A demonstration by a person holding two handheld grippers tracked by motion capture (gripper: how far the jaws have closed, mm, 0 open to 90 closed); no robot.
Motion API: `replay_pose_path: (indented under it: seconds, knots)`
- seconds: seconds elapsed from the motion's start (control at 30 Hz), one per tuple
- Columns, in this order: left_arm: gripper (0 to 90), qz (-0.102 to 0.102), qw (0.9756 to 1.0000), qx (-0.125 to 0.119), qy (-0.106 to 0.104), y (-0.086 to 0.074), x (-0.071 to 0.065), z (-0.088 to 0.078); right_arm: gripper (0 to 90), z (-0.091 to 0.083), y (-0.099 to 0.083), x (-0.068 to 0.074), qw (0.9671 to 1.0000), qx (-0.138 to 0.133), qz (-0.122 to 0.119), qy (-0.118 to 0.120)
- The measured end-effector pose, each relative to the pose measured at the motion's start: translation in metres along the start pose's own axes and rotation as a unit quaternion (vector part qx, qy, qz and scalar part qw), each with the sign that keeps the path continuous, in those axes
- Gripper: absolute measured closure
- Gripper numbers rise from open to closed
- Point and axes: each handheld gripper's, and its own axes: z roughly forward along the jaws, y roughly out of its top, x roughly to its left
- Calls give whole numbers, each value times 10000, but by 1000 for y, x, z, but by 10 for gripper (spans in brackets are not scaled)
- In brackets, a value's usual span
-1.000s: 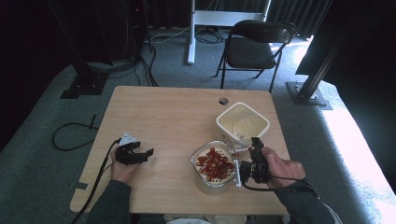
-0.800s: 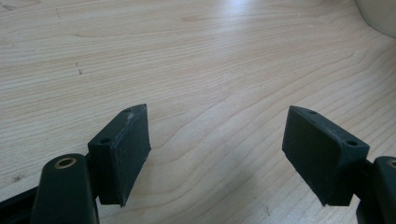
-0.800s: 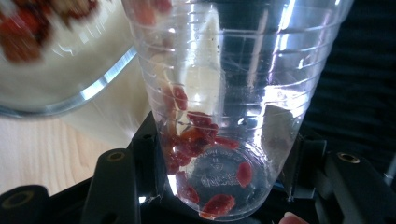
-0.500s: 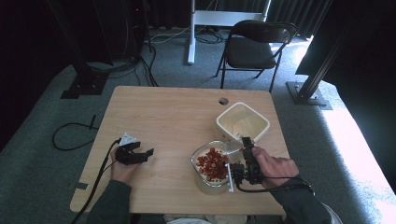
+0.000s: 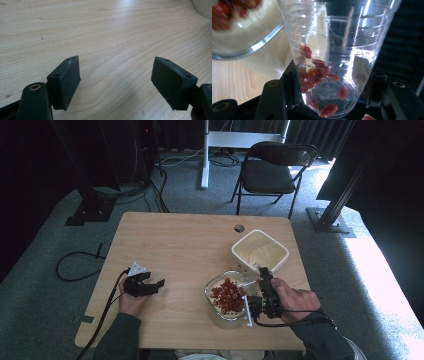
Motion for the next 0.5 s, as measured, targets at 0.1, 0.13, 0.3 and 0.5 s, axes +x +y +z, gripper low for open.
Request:
replay_pose_path:
  seconds: [0.1, 0.13, 0.3, 0.5]
  knots:
    - [239, 2, 10000, 9, -6, 0, 0, 1, 436, 7, -10, -3, 9993, 305, 200, -19]
    - [239, 21, 10000, 25, 7, 0, 0, 1, 436, 7, -8, -1, 9995, 291, 152, -21]
    - [239, 17, 10000, 20, 9, 0, -1, 1, 438, 6, -2, -1, 9995, 126, 287, -20]
    - [238, 23, 10000, 19, 4, 0, -1, 1, 440, 4, 1, 2, 9997, 53, 246, -36]
